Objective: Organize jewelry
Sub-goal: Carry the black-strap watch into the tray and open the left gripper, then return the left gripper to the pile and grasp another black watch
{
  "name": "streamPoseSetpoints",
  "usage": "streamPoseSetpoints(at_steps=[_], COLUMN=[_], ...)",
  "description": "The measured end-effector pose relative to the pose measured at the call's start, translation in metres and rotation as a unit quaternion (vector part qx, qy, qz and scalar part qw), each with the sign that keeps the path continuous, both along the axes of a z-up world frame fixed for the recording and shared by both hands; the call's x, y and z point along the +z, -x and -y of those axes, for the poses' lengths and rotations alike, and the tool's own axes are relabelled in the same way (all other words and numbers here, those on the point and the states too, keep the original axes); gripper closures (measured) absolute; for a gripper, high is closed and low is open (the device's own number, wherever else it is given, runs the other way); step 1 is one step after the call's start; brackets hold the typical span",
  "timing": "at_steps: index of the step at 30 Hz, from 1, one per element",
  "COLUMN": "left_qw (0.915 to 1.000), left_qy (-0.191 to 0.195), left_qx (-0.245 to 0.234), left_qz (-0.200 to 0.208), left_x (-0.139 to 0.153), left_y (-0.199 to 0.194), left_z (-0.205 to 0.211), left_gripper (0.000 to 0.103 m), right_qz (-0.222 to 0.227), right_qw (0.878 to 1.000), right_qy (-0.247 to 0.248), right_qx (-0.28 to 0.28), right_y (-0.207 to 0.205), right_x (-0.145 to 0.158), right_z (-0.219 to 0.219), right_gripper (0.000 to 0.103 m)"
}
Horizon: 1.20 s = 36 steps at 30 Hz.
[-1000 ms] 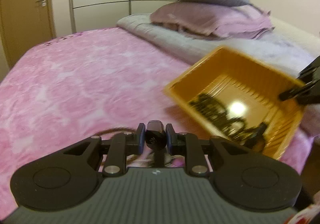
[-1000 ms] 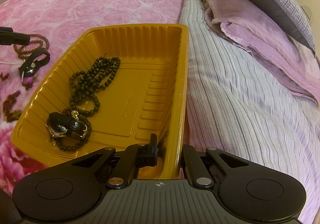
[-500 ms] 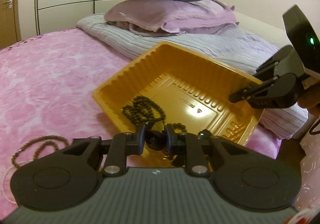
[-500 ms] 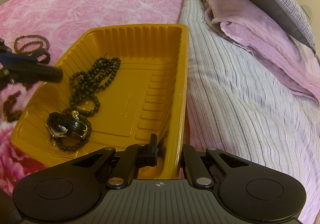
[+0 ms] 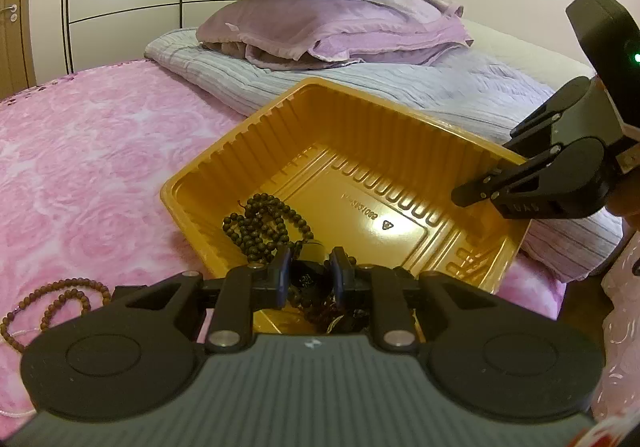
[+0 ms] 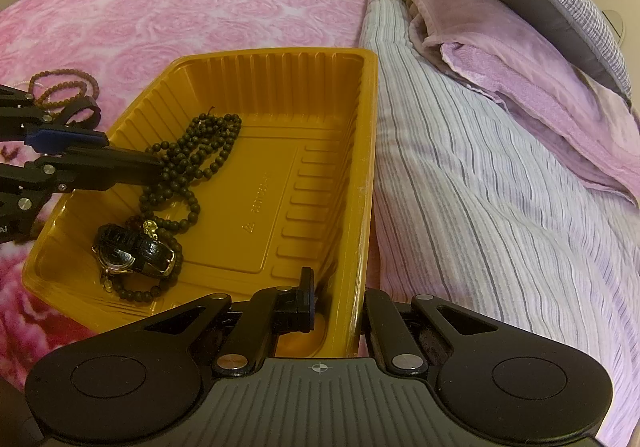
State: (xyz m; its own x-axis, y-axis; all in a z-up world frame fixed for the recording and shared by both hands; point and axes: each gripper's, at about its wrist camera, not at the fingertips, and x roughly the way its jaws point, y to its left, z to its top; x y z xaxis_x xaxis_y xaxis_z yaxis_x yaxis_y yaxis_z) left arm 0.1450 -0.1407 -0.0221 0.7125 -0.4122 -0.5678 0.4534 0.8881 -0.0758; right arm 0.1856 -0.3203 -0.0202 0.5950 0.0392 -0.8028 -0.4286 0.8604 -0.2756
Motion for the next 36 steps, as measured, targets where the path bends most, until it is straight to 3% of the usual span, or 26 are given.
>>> streamPoseSetpoints(at_steps=[2, 5, 15, 26, 36], left_qw=[1.0000, 1.0000, 0.9992, 0.9919, 0.9921], left_qy=[0.000, 0.003, 0.011, -0.016, -0.048], left_qx=[0.004, 0.004, 0.037, 0.125, 0.115], left_qz=[0.004, -0.007, -0.006, -0.014, -0.015], left_x=[-0.002, -0.006, -0.004, -0.016, -0.031], left_y=[-0.001, -0.001, 0.025, 0.031, 0.014], left_z=[0.001, -0.001, -0.039, -0.104, -0.100], left_gripper=[0.084, 0.067, 0.067, 0.067, 0.068], right_qz=[0.000, 0.000, 0.000, 0.000, -0.001], right_qw=[1.000, 1.000, 1.000, 1.000, 1.000], right_qy=[0.000, 0.000, -0.001, -0.001, -0.001], right_qx=[0.000, 0.001, -0.001, 0.000, -0.001], right_y=[0.000, 0.001, 0.001, 0.001, 0.001], right_x=[0.000, 0.000, -0.001, -0.001, 0.000], right_z=[0.000, -0.001, -0.001, -0.001, 0.000], right_gripper=[0.097, 0.097, 0.097, 0.097, 0.097])
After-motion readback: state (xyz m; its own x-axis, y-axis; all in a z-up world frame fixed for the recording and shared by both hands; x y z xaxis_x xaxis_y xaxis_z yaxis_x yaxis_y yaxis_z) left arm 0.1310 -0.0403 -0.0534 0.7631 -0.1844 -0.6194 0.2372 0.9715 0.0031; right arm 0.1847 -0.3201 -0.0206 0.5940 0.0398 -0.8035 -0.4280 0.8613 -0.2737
